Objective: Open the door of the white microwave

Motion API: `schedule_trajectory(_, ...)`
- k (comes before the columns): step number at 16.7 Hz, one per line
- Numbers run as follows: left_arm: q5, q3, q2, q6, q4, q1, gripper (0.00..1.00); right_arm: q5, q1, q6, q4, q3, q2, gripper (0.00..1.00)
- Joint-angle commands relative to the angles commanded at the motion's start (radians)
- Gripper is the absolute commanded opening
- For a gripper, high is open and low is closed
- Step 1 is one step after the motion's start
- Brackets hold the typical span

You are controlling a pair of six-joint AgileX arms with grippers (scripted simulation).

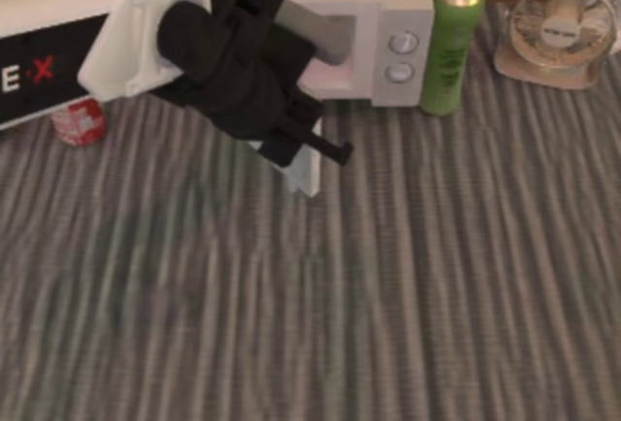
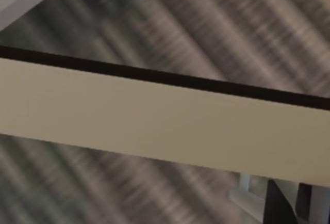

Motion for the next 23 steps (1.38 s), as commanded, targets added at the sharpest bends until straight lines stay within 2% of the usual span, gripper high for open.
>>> schedule_trajectory(6, 0.014, -0.009, -0.003, 0.011, -0.001, 0.001, 0.00, 0.000, 0.000, 0.000, 0.000, 0.000, 0.000, 1.00)
schedule_trajectory(13, 0.088, -0.066, -0.056, 0.155, -0.007, 0.057, 0.00, 0.000, 0.000, 0.000, 0.000, 0.000, 0.000, 1.00)
schedule_trajectory(23, 0.089, -0.066, -0.057, 0.156, -0.007, 0.057, 0.00, 0.000, 0.000, 0.000, 0.000, 0.000, 0.000, 1.00)
